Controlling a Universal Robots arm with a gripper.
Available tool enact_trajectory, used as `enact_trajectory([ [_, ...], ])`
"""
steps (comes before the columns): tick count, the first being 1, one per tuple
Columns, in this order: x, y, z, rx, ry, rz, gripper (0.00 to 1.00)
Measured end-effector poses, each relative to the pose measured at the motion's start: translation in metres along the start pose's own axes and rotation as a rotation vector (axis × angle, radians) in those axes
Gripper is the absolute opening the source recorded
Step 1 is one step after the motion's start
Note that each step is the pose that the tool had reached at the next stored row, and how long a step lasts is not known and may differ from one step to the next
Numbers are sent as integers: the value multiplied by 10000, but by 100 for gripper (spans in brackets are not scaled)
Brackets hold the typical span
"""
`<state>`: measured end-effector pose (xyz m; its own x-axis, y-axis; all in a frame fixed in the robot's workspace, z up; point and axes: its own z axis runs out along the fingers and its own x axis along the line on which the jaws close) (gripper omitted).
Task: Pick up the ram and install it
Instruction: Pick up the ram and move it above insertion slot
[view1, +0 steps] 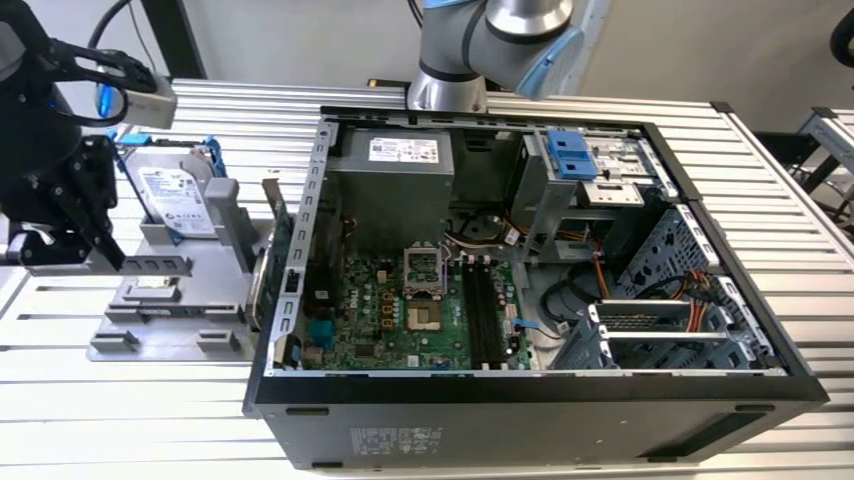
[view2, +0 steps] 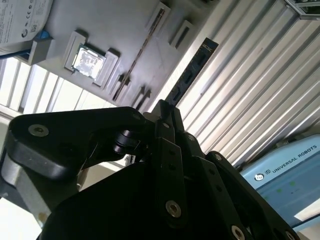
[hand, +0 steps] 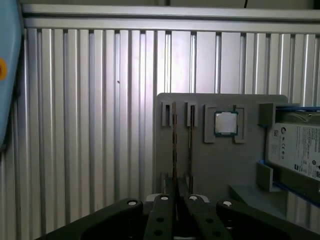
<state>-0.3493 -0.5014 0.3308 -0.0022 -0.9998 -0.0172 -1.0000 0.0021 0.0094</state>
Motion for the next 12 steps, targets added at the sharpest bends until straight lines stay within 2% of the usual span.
enact_trajectory([
  [12, -2, 1, -77, 5, -1, 0, 0],
])
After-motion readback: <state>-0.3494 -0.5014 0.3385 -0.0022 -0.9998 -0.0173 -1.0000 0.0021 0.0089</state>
